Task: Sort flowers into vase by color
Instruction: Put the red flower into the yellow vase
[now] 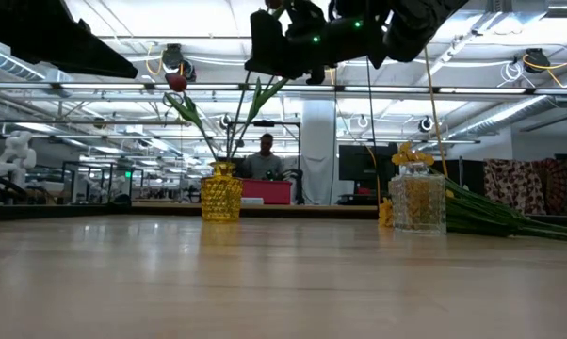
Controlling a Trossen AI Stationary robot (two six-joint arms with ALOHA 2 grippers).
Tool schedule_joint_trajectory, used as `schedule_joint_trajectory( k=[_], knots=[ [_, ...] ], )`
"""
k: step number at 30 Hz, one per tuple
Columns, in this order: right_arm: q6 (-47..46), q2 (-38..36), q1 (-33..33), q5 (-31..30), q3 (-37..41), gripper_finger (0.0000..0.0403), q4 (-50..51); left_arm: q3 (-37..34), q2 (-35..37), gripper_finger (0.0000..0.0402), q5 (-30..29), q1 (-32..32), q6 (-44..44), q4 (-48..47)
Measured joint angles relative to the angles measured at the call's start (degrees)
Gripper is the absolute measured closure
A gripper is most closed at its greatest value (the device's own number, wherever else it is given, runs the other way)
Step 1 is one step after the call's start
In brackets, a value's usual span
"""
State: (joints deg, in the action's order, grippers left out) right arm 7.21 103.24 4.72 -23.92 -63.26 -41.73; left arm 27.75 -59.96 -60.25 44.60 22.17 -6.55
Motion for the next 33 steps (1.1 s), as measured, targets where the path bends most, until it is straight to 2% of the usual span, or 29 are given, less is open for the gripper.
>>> schedule_joint_trajectory(
  k=[11, 13, 18, 20, 33],
  knots=[
    [-0.56, 0.0, 0.9, 0.26, -0.9, 0.0395, -2.01, 0.0, 0.0, 0.0215, 0.0, -0.02, 0.0, 0.02],
    [-0.56, 0.02, 0.66, 0.19, -3.29, 0.0395, 1.85, 0.0, 0.0, 0.0215, 0.0, -0.02, 0.0, 0.0],
    [-2.11, 0.02, -0.45, -0.09, -11.35, 0.0395, 19.61, 0.0, 0.0, 0.0215, 0.0, -0.02, 0.0, 0.02],
    [-2.83, 0.02, -0.51, -0.11, -12.84, 0.0395, 22.32, 0.0, 0.0, 0.0215, 0.0, -0.02, 0.0, 0.02],
    [-0.67, 3.18, -0.15, -0.03, -13.07, 0.0395, 18.53, 0.0, 0.0, 0.0215, -0.02, -0.02, -0.02, 0.02]
  ],
)
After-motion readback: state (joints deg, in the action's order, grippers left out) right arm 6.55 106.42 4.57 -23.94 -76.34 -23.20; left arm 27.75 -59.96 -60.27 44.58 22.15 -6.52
